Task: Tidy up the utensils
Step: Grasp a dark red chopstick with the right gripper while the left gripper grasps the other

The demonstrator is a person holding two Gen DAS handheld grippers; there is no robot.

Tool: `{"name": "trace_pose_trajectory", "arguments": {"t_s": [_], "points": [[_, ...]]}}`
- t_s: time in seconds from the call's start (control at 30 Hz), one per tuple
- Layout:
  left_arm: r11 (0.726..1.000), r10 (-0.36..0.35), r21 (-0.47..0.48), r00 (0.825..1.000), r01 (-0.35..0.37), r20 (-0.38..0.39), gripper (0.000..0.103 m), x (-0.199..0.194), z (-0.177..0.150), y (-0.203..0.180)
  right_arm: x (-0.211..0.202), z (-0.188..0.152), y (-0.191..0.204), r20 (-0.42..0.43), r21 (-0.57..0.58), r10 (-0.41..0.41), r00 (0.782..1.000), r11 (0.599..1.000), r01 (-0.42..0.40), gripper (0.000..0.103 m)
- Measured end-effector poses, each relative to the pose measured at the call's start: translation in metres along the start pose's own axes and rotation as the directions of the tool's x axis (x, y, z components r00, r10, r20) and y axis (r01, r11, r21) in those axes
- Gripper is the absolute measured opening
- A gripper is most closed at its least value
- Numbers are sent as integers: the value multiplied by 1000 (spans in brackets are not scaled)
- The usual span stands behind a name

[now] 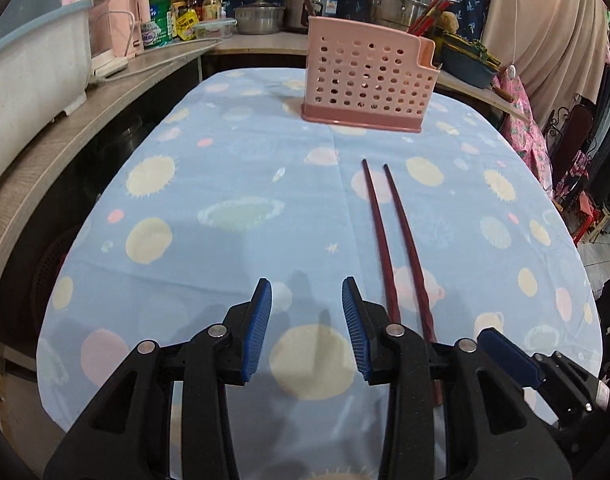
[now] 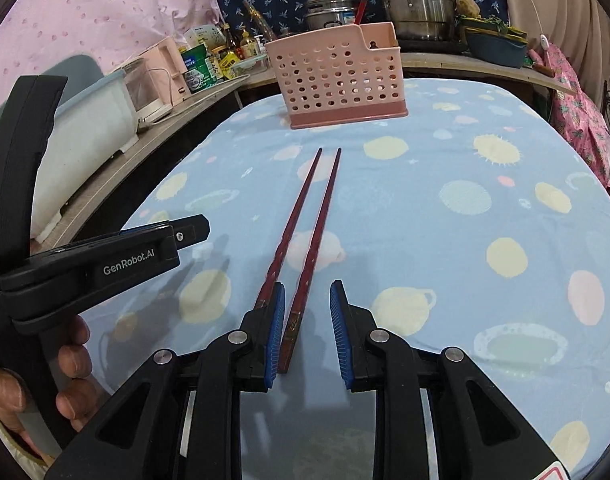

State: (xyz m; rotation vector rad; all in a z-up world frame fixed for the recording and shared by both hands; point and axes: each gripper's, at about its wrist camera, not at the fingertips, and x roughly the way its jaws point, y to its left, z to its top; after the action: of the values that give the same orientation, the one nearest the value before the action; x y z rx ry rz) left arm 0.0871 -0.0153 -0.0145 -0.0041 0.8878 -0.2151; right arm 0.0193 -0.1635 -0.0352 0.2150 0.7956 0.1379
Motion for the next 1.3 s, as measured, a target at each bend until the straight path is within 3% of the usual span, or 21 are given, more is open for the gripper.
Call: {"name": "trace_pose_trajectory", "arguments": {"t_s": [0.33, 0.53, 0.77, 1.3], "points": [[1000, 2, -10, 999, -2, -45, 43, 7, -16, 4, 12, -13, 7, -47, 5, 16, 999, 1000, -16, 24], [1000, 2, -11, 999, -3, -51, 52, 8, -20, 4, 14, -16, 9, -46, -5, 8, 999, 1000, -8, 24], [1000, -1, -16, 998, 0, -58, 54, 8, -23, 5, 14, -17, 7, -36, -20, -31, 999, 999, 31, 9], [998, -62, 19, 996, 63, -67, 63, 4, -28, -20, 3, -18, -27, -16, 65, -88, 996, 994, 89, 7]]}}
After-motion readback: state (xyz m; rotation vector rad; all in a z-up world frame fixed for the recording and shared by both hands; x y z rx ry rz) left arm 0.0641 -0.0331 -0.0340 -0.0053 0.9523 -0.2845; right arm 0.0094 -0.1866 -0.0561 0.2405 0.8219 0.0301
